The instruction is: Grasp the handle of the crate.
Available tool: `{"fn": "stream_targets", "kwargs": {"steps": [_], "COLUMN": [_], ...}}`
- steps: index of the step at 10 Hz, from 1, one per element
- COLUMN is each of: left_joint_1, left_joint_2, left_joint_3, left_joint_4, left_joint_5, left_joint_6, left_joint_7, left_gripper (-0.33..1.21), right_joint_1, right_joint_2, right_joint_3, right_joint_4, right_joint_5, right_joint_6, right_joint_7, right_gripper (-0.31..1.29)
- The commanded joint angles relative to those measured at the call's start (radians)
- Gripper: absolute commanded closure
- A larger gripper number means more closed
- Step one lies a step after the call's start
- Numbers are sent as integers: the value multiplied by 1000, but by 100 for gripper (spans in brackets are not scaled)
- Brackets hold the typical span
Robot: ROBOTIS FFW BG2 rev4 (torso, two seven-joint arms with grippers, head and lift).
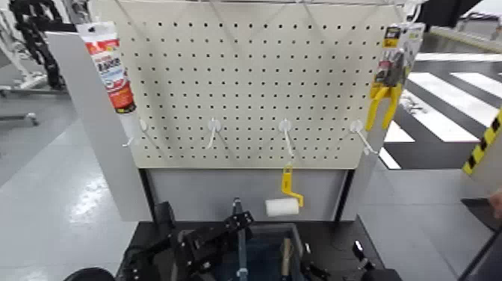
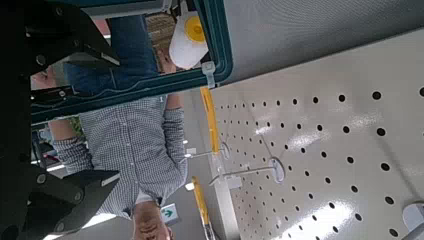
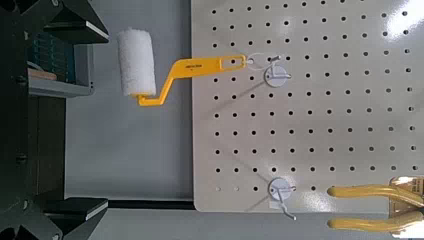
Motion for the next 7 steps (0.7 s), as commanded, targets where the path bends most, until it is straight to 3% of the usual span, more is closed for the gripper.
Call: {"fn": "stream_targets", "kwargs": {"steps": [1, 2, 7], "left_joint_1": [-5, -5, 4], "left_joint_2": [3, 3, -3], "left_joint_3": [0, 0, -8], "left_joint_4": [13, 16, 21], "left_joint_5": [11, 14, 27], "left_joint_6": [18, 19, 33], "left_joint_7": [2, 2, 2], "left_gripper": [108, 118, 118], "right_joint_1": [-4, -5, -5], "right_joint_2": [-4, -4, -5], "right_joint_3": [2, 4, 4], "right_joint_4": [3, 6, 8], "right_joint_5": [-5, -6, -14], "right_joint_6": [-5, -5, -6], "right_joint_7": [0, 0, 0], "right_gripper": [15, 15, 15]}}
